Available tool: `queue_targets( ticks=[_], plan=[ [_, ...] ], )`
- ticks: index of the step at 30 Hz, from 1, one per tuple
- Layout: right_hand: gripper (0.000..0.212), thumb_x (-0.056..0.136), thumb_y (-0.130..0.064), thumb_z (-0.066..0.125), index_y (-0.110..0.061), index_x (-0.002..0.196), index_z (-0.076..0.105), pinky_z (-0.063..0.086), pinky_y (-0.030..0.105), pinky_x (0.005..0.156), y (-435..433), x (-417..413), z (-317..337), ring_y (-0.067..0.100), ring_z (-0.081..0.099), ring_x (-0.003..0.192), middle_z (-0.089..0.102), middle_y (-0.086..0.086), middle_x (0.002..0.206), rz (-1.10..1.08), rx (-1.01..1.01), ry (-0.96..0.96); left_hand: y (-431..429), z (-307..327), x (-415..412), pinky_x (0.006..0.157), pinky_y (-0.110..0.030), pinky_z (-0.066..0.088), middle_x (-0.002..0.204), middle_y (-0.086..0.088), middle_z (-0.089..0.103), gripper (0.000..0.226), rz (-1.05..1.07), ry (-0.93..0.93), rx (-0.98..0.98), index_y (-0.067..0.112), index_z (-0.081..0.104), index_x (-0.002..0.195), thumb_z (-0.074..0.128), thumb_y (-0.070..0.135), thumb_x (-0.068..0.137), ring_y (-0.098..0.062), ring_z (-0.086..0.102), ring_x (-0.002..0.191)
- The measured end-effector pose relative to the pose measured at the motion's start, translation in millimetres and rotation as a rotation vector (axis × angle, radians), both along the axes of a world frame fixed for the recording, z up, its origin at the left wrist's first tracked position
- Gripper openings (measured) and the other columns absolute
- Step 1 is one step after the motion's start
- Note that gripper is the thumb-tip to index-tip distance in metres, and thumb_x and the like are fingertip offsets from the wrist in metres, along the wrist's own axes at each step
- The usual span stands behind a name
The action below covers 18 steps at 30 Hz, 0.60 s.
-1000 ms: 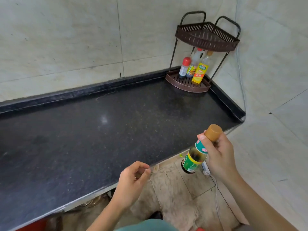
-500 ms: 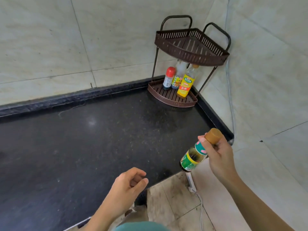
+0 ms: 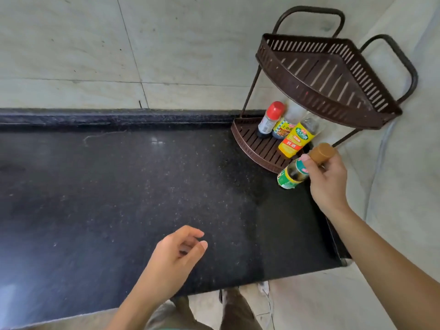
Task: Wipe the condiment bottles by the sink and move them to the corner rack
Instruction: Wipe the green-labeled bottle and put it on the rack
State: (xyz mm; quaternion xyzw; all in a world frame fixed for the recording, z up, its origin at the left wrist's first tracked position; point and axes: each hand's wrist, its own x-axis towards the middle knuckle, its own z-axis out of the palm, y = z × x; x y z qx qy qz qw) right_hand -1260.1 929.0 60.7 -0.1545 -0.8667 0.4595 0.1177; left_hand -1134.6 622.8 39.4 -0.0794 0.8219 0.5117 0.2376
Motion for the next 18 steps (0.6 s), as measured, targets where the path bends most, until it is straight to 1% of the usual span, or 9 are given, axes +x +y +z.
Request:
queue_targets(
  ticks=[2, 3, 5, 7, 9, 11, 14, 16, 18],
  plan=[
    [0.033, 0.088, -0.031, 0.068, -0.013, 0.113, 0.058, 0.051, 0.032, 0.095, 4.3, -34.8, -10.1, 0.022, 0.062, 0.106, 0.065, 0.005, 0.112, 0.078, 0.008, -0.001, 7.7, 0.3, 1.7, 0.07, -0.008, 0.05, 0.089, 0.013, 0.069, 0.008, 0.087, -0.008, -0.024, 0.033, 0.062, 0.098, 0.059, 0.032, 0.091, 0.004, 0.063, 0.085],
    [0.034, 0.087, -0.034, 0.068, -0.015, 0.114, 0.059, 0.049, 0.038, 0.098, 5.2, -51.5, -15.2, 0.023, 0.062, 0.108, 0.065, 0.003, 0.113, 0.118, 0.03, 0.001, 12.9, 1.8, 3.9, 0.068, -0.006, 0.049, 0.087, 0.012, 0.07, 0.007, 0.139, -0.015, -0.033, 0.032, 0.062, 0.097, 0.06, 0.031, 0.091, 0.005, 0.063, 0.085],
    [0.033, 0.086, -0.035, 0.068, -0.016, 0.112, 0.06, 0.048, 0.043, 0.098, 2.6, -85.6, -24.0, 0.024, 0.062, 0.106, 0.065, 0.0, 0.11, 0.2, 0.061, 0.005, 25.6, 5.0, 8.0, 0.068, -0.007, 0.049, 0.085, 0.008, 0.07, 0.005, 0.253, -0.031, -0.037, 0.03, 0.063, 0.094, 0.061, 0.028, 0.091, 0.003, 0.063, 0.085],
    [0.03, 0.086, -0.037, 0.068, -0.017, 0.107, 0.06, 0.049, 0.04, 0.094, -3.0, -115.8, -35.0, 0.026, 0.063, 0.099, 0.066, 0.0, 0.102, 0.275, 0.074, -0.002, 41.1, 6.9, 10.6, 0.068, -0.01, 0.048, 0.085, 0.007, 0.07, 0.005, 0.329, -0.05, -0.044, 0.03, 0.063, 0.093, 0.062, 0.027, 0.09, 0.001, 0.063, 0.084],
    [0.029, 0.086, -0.038, 0.067, -0.016, 0.103, 0.061, 0.048, 0.036, 0.089, -11.4, -141.3, -45.8, 0.026, 0.063, 0.094, 0.066, -0.001, 0.096, 0.329, 0.068, -0.018, 56.5, 6.5, 12.2, 0.068, -0.01, 0.048, 0.083, 0.011, 0.069, 0.005, 0.376, -0.061, -0.066, 0.032, 0.063, 0.094, 0.062, 0.029, 0.09, 0.003, 0.062, 0.084],
    [0.03, 0.085, -0.039, 0.067, -0.016, 0.103, 0.061, 0.047, 0.035, 0.089, -18.0, -162.5, -58.9, 0.025, 0.063, 0.098, 0.066, 0.0, 0.099, 0.343, 0.059, -0.019, 69.8, 4.9, 13.4, 0.068, -0.009, 0.048, 0.081, 0.015, 0.069, 0.006, 0.415, -0.051, -0.09, 0.034, 0.062, 0.093, 0.063, 0.029, 0.089, 0.003, 0.062, 0.084],
    [0.037, 0.083, -0.041, 0.066, -0.01, 0.104, 0.061, 0.044, 0.038, 0.091, -27.4, -185.1, -72.9, 0.03, 0.06, 0.102, 0.066, 0.008, 0.105, 0.341, 0.068, -0.007, 84.5, 3.6, 16.2, 0.068, -0.007, 0.046, 0.087, 0.027, 0.066, 0.006, 0.477, -0.054, -0.103, 0.034, 0.063, 0.092, 0.064, 0.03, 0.088, 0.003, 0.063, 0.083],
    [0.04, 0.086, -0.038, 0.064, -0.005, 0.106, 0.058, 0.042, 0.038, 0.09, -32.8, -197.4, -78.6, 0.032, 0.059, 0.103, 0.066, 0.015, 0.108, 0.338, 0.094, -0.008, 90.4, 0.9, 19.5, 0.067, -0.007, 0.045, 0.087, 0.028, 0.065, 0.006, 0.512, -0.062, -0.107, 0.035, 0.063, 0.093, 0.064, 0.032, 0.088, 0.003, 0.063, 0.082],
    [0.041, 0.089, -0.035, 0.063, -0.001, 0.112, 0.055, 0.041, 0.035, 0.089, -37.9, -208.8, -80.8, 0.032, 0.059, 0.106, 0.065, 0.018, 0.112, 0.313, 0.125, -0.019, 93.7, -0.7, 22.6, 0.067, -0.007, 0.045, 0.087, 0.029, 0.065, 0.007, 0.546, -0.066, -0.109, 0.035, 0.064, 0.095, 0.063, 0.033, 0.088, 0.003, 0.063, 0.082]
  ],
)
